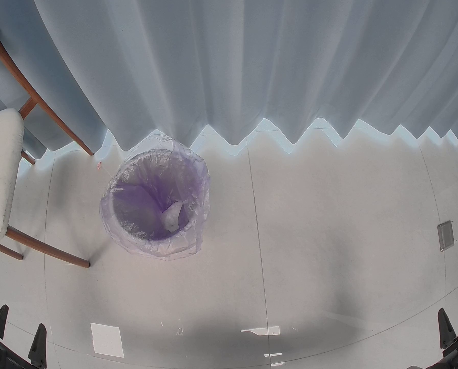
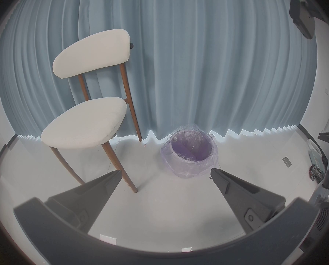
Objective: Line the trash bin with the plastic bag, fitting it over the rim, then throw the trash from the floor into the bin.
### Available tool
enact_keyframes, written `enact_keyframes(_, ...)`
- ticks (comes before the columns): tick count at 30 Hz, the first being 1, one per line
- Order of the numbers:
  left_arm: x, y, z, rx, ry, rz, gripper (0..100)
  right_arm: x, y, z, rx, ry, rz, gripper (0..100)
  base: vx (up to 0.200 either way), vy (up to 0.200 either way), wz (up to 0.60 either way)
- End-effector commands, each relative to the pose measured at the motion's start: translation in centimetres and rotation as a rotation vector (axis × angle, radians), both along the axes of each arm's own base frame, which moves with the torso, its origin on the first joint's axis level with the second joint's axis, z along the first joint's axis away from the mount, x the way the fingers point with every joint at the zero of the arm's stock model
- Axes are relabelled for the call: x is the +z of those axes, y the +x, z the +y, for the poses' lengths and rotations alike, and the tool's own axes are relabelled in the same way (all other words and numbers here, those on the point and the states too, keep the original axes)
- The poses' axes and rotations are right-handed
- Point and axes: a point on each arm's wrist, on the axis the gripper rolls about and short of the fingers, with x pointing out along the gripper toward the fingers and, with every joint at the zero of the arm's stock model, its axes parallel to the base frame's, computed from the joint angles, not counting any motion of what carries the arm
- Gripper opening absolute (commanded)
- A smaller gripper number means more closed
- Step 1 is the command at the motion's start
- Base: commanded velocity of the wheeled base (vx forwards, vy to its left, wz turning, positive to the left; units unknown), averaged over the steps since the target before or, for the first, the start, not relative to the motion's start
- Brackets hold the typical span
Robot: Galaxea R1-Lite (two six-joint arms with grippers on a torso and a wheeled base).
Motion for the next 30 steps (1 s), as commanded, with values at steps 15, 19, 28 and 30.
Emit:
enact_keyframes(15, -0.58, 0.02, -0.01, 0.000, 0.005, 0.009, 100, -0.50, 0.04, -0.10, -0.046, 0.029, -0.001, 100, 0.000, 0.000, 0.00)
enact_keyframes(19, -0.58, 0.02, -0.01, 0.000, 0.005, 0.009, 100, -0.50, 0.04, -0.10, -0.046, 0.031, -0.001, 100, 0.000, 0.000, 0.00)
enact_keyframes(28, -0.58, 0.02, -0.01, 0.000, 0.005, 0.009, 100, -0.53, 0.05, -0.10, -0.046, 0.032, -0.001, 100, 0.000, 0.000, 0.00)
enact_keyframes(30, -0.58, 0.02, -0.01, 0.000, 0.007, 0.009, 100, -0.53, 0.05, -0.10, -0.046, 0.034, -0.001, 100, 0.000, 0.000, 0.00)
